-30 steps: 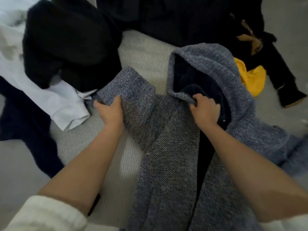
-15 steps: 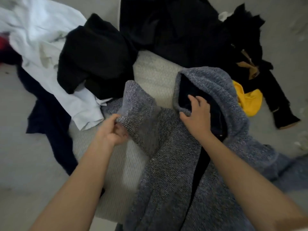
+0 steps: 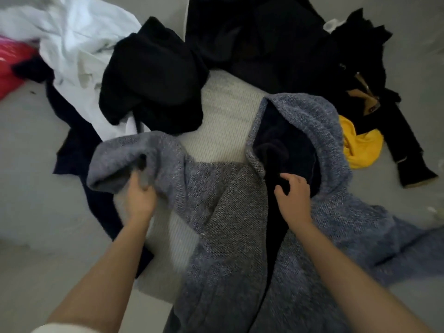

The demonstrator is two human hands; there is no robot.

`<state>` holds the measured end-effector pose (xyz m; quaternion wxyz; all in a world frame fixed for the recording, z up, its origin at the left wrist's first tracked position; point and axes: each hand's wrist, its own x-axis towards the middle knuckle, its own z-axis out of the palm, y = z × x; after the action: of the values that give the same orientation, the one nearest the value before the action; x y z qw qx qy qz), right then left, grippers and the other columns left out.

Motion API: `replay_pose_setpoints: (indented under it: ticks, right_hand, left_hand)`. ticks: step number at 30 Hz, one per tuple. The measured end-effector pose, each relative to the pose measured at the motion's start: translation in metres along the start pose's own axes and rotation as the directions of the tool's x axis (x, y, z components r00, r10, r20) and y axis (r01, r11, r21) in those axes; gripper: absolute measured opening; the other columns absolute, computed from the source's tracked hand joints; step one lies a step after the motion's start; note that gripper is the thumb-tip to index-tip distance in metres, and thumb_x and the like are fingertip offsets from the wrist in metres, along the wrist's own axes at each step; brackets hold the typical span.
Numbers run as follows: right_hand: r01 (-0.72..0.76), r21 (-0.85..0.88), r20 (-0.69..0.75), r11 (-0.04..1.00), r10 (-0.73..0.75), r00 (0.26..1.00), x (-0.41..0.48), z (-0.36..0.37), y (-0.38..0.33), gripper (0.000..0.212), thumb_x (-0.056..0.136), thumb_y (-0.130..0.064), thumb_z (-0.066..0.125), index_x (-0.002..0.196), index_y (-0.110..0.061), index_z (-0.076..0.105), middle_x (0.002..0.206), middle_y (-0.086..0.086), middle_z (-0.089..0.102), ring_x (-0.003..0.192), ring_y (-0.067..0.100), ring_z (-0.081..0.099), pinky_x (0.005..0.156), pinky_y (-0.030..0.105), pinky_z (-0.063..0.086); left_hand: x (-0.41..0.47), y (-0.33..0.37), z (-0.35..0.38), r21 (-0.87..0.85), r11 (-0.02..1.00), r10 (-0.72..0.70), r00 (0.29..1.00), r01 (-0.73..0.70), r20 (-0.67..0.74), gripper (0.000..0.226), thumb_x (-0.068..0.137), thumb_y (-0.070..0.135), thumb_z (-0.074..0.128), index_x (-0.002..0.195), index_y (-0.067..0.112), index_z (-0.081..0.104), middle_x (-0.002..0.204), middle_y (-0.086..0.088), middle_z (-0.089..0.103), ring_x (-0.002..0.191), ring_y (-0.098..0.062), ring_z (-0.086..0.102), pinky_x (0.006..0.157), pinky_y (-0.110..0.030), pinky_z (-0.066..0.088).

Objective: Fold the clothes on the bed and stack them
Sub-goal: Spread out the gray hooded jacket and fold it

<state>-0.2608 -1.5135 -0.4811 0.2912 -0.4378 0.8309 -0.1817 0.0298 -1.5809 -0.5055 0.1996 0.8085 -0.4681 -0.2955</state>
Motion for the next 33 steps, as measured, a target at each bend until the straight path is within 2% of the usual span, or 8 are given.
replay_pose_setpoints:
  ticks: [2, 5, 8, 17, 20, 24, 28, 33]
  right_hand:
    - [-0.004, -0.027, 0.018, 1.000, 0.004, 1.000, -0.003, 0.003, 0.008, 0.036, 0.093, -0.017, 0.049, 0.129, -0.011, 0.049, 0.134, 0.010, 0.043, 0.126, 0.023, 0.035, 0.098, 0.027, 0.031]
    - [-0.027, -0.070, 0.037, 0.997, 0.029, 0.999, -0.003, 0.008, 0.017, 0.037, 0.093, -0.018, 0.050, 0.129, -0.011, 0.049, 0.134, 0.011, 0.045, 0.126, 0.024, 0.036, 0.099, 0.029, 0.032]
    - [-0.032, -0.073, 0.028, 0.997, 0.034, 0.999, -0.003, 0.012, 0.014, 0.037, 0.093, -0.017, 0.050, 0.130, -0.010, 0.048, 0.134, 0.012, 0.045, 0.126, 0.025, 0.037, 0.099, 0.031, 0.034]
    - [0.048, -0.147, 0.093, 0.988, -0.034, 0.995, -0.003, 0.037, -0.017, 0.039, 0.093, -0.017, 0.048, 0.131, -0.009, 0.047, 0.136, 0.013, 0.041, 0.125, 0.027, 0.035, 0.100, 0.035, 0.034]
    - [0.129, -0.198, 0.118, 0.972, -0.107, 0.987, -0.005, 0.054, -0.027, 0.039, 0.093, -0.016, 0.049, 0.131, -0.007, 0.048, 0.134, 0.012, 0.043, 0.124, 0.026, 0.036, 0.099, 0.035, 0.036]
    - [0.179, -0.174, 0.126, 0.968, -0.159, 0.979, -0.008, 0.072, -0.041, 0.037, 0.092, -0.015, 0.050, 0.129, -0.008, 0.050, 0.132, 0.010, 0.045, 0.124, 0.024, 0.036, 0.102, 0.037, 0.035]
    - [0.173, -0.176, 0.113, 0.969, -0.155, 0.981, -0.010, 0.074, -0.050, 0.037, 0.093, -0.016, 0.050, 0.129, -0.010, 0.050, 0.135, 0.008, 0.042, 0.127, 0.022, 0.034, 0.104, 0.032, 0.031]
    - [0.167, -0.188, 0.059, 0.968, -0.158, 0.986, -0.013, 0.063, -0.049, 0.037, 0.091, -0.012, 0.054, 0.127, -0.005, 0.053, 0.131, 0.015, 0.046, 0.124, 0.028, 0.039, 0.102, 0.038, 0.036]
  left_hand:
    - [0.000, -0.020, 0.002, -0.326, 0.893, -0.309, 0.949, 0.311, 0.061, 0.025, 0.092, 0.010, 0.048, 0.117, 0.016, 0.049, 0.108, -0.008, 0.055, 0.099, -0.025, 0.052, 0.090, -0.034, 0.044]
    - [0.007, -0.030, -0.005, -0.463, 0.784, -0.365, 0.910, 0.413, 0.195, 0.013, 0.088, 0.003, 0.049, 0.093, 0.014, 0.054, 0.076, 0.002, 0.048, 0.070, -0.016, 0.050, 0.064, -0.025, 0.041]
    - [0.025, -0.027, -0.021, -0.650, 0.507, -0.488, 0.810, 0.567, 0.326, 0.021, 0.090, 0.010, 0.044, 0.070, 0.013, 0.049, 0.061, 0.002, 0.045, 0.054, -0.010, 0.045, 0.047, -0.019, 0.038]
    - [0.062, -0.037, -0.033, -0.659, 0.358, -0.488, 0.734, 0.662, 0.472, 0.039, 0.093, 0.043, 0.048, 0.119, 0.014, 0.046, 0.095, -0.001, 0.056, 0.083, -0.014, 0.055, 0.066, -0.025, 0.045]
    - [0.068, -0.043, -0.036, -0.709, 0.240, -0.503, 0.710, 0.663, 0.493, 0.051, 0.093, 0.044, 0.046, 0.133, 0.013, 0.042, 0.127, -0.004, 0.051, 0.117, -0.017, 0.050, 0.095, -0.028, 0.039]
    - [0.096, -0.047, -0.055, -0.801, 0.063, -0.499, 0.714, 0.595, 0.491, 0.031, 0.092, 0.042, 0.045, 0.114, 0.021, 0.054, 0.137, 0.004, 0.049, 0.123, -0.014, 0.049, 0.095, -0.026, 0.044]
    - [0.138, -0.040, -0.104, -0.792, 0.186, -0.441, 0.770, 0.582, 0.461, 0.050, 0.074, 0.026, 0.048, 0.123, 0.017, 0.054, 0.122, -0.004, 0.059, 0.108, -0.023, 0.057, 0.077, -0.030, 0.047]
    - [0.191, -0.043, -0.170, -0.899, 0.427, -0.330, 0.942, 0.094, -0.059, 0.055, 0.075, 0.024, 0.060, 0.126, 0.006, 0.051, 0.128, -0.014, 0.057, 0.103, -0.024, 0.063, 0.098, -0.047, 0.047]
